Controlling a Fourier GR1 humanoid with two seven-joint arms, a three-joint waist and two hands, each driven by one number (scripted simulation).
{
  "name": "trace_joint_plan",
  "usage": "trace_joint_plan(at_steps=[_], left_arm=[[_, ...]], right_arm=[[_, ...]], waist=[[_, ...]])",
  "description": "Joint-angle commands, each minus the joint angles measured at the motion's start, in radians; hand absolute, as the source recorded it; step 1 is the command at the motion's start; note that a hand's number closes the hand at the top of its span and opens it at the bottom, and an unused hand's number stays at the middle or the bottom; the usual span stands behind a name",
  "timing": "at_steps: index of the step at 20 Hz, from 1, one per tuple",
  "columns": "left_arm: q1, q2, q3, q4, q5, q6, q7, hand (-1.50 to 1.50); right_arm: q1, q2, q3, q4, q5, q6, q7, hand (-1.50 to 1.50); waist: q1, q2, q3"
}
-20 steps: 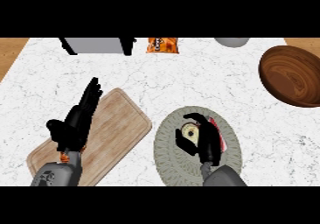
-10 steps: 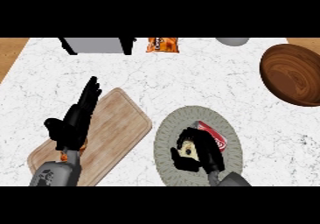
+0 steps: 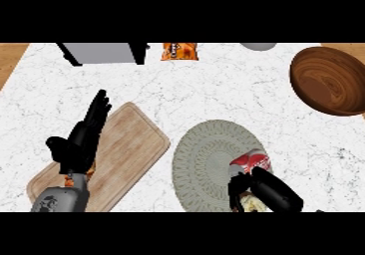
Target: Pick the cupcake from the placemat and place it in the bowl
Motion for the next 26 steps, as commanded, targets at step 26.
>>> trace_joint_plan(at_steps=[26], left_arm=[[0.01,-0.021,-0.013,-0.006,-0.03,-0.003,-0.014,0.0]], right_arm=[[0.093,-0.783,-0.914,0.037,-0.761,0.574,-0.347,1.5]], waist=[[0.031,0.009,-0.006]])
